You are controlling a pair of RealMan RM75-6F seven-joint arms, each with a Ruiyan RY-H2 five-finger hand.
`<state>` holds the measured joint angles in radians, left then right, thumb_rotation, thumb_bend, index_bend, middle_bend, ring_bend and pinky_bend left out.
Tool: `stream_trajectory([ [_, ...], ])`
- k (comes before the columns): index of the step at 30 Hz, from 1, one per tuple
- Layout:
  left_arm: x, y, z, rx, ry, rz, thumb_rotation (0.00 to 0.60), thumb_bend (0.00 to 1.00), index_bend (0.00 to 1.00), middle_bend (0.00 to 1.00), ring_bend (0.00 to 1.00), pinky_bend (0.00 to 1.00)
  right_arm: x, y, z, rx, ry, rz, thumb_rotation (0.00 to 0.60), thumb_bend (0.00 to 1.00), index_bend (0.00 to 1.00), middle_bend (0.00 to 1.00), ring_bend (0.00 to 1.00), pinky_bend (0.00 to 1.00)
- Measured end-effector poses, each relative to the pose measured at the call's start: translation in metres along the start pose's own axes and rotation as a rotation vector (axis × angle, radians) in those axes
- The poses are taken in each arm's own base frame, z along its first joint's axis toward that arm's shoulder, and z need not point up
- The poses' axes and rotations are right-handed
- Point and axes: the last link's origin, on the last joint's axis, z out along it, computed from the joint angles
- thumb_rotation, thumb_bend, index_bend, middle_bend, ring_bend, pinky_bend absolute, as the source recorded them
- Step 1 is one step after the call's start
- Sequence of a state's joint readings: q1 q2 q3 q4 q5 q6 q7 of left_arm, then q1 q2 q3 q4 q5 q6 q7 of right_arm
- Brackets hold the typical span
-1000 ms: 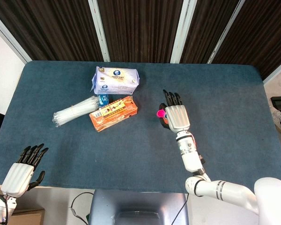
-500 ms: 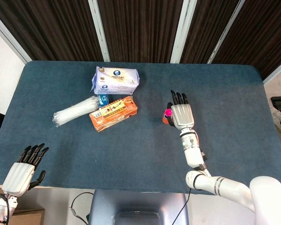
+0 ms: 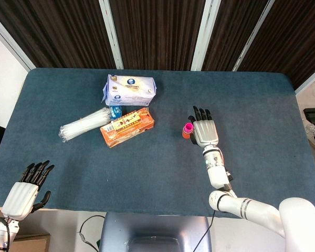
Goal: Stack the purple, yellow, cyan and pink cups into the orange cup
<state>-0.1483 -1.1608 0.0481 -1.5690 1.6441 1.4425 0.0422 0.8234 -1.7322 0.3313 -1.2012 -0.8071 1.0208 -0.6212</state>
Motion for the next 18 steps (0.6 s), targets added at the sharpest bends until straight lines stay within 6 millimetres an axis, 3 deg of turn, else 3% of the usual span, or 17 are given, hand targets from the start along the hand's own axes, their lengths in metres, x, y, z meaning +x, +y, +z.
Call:
stream_trajectory([
  [7, 0.001, 0.001, -0.001, -0.005, 0.004, -0.003, 0.600, 0.46, 0.00, 0.00, 0.00, 0.05, 0.012, 0.007, -0.012, 0.028, 0.022, 0.034, 0.600, 0.51, 0.00, 0.00, 0.00, 0.00],
  [11, 0.004, 0.001, -0.003, -0.011, 0.021, -0.009, 0.600, 0.46, 0.00, 0.00, 0.00, 0.05, 0.021, 0.020, -0.037, 0.062, 0.040, 0.041, 0.600, 0.44, 0.00, 0.00, 0.00, 0.00],
  [14, 0.008, 0.000, -0.004, -0.018, 0.050, -0.016, 0.600, 0.46, 0.00, 0.00, 0.00, 0.05, 0.027, 0.044, -0.076, 0.086, 0.048, 0.014, 0.600, 0.39, 0.00, 0.00, 0.00, 0.00],
  [18, 0.010, 0.000, -0.006, -0.024, 0.079, -0.022, 0.600, 0.46, 0.00, 0.00, 0.00, 0.05, 0.034, 0.096, -0.150, 0.072, 0.093, -0.038, 0.600, 0.36, 0.00, 0.00, 0.00, 0.00],
])
